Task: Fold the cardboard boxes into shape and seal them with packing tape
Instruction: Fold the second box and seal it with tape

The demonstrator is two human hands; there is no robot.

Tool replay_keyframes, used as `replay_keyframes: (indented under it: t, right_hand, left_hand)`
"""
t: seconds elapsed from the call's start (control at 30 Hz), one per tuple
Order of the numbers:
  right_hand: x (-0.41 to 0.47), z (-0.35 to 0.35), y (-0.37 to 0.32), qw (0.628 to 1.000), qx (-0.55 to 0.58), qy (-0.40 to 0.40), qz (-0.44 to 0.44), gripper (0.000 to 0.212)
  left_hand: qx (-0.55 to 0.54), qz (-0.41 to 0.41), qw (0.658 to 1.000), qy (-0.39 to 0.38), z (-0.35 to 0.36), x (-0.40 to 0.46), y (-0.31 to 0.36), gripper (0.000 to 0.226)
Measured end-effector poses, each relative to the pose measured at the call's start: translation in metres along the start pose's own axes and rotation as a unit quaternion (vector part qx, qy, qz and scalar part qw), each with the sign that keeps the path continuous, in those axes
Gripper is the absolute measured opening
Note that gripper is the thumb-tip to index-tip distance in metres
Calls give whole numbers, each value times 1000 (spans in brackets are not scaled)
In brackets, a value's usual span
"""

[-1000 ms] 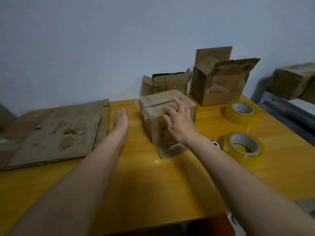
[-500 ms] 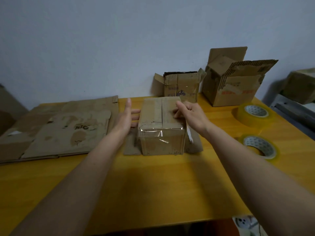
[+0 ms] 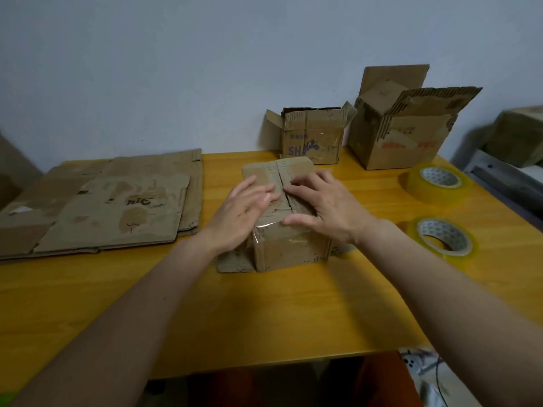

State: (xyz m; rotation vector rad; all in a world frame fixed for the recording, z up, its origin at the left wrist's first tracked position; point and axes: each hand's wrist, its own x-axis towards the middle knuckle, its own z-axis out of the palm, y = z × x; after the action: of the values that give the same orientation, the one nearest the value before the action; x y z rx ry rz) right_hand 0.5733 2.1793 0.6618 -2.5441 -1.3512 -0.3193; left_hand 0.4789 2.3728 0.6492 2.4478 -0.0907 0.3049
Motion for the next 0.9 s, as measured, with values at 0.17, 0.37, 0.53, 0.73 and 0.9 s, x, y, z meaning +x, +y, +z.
replay_keyframes:
  t: [0.17,0.37,0.53,0.73,0.9]
  right_hand:
    - [2,-1,0,998,-52,-21,-34,93]
    - [3,-4,-8,983,-164,-81,-14,103]
    - [11,7,-37,996,-70,-54,7,97]
    - [13,9,-36,993,-103,-56,-12,102]
    - [12,8,-36,994,-97,-58,-3,108]
  left_hand:
    - [-7,4,1000,-25,-13,-2,-9,55]
    - [-10,12,1000,-7,-14,-2,-9,47]
    - [-32,5,999,15,-11,-4,-11,44]
    - [-42,24,999,14,-15,-6,-11,42]
    - [-38,42,998,-4,-16,-17,-14,45]
